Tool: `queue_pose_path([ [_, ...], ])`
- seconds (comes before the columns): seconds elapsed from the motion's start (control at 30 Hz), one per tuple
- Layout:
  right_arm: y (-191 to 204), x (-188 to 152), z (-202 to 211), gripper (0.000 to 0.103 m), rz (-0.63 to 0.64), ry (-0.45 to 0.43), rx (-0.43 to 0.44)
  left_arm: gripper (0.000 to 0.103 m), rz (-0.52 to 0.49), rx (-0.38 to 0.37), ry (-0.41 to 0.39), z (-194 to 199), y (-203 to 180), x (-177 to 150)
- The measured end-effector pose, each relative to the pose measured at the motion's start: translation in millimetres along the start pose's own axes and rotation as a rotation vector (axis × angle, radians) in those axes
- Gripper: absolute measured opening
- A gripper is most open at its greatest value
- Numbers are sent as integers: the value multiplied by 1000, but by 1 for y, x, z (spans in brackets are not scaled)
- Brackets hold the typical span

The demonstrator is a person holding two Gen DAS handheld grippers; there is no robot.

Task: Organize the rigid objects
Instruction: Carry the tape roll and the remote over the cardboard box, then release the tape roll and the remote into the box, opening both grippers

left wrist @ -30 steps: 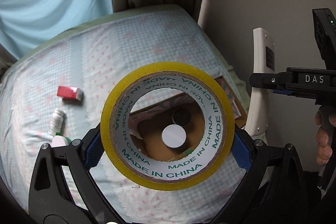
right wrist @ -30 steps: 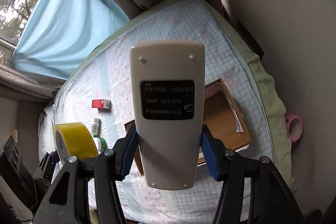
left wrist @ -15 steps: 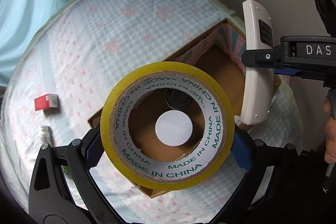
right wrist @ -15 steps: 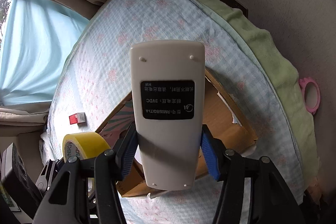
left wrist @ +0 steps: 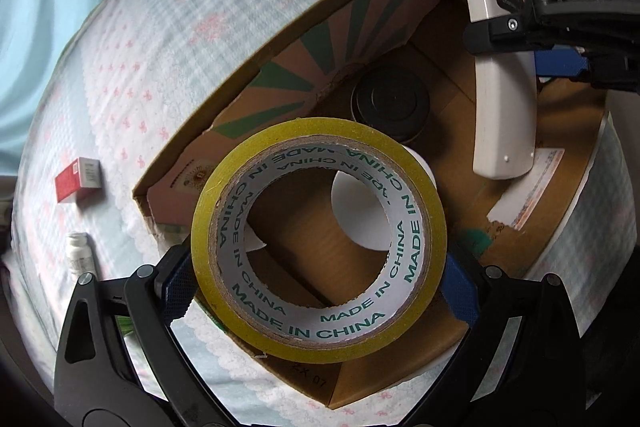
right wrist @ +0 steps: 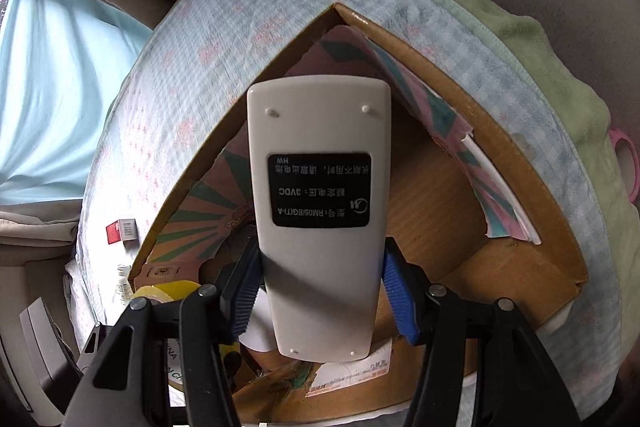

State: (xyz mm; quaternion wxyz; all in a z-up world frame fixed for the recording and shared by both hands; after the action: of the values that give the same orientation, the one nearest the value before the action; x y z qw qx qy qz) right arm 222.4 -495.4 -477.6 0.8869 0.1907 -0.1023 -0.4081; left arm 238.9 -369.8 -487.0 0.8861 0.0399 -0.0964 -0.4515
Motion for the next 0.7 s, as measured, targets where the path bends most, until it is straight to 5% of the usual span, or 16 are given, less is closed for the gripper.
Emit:
queue_pose_path([
  [0.27, 5, -1, -6, 54, 47, 33, -28, 102, -45, -19, 7, -3, -9, -6],
  [0.3, 5, -1, -6, 65, 49, 39, -34, 103, -50, -20, -1, -1, -10, -7],
  [0.33, 6, 0, -5, 94, 57, 29, -47, 103, -53, -17, -17, 4, -10, -8],
  [0.37, 10, 3, 0, 103, 79, -1, -35, 103, -54, -9, -34, 8, -9, -8],
  [0.47, 14, 9, 18, 103, 134, -76, -32, 103, -37, 3, -52, 19, -6, -13],
  [0.7, 11, 6, 33, 103, 114, -71, -18, 103, 45, 15, -59, 36, 6, -23],
])
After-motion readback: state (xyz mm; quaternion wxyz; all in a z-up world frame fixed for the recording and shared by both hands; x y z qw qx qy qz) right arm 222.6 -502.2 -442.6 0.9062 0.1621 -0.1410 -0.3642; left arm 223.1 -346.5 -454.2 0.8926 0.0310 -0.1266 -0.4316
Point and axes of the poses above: each gripper's, at about its wrist camera, not at the fingertips, and z roughly against the way its jaws point, y to its left, x to its top, the point moved 10 cm from there along -z, roughly the way its jaws point, and after that the axes turned 9 degrees about -z, right-handed, at the moved point
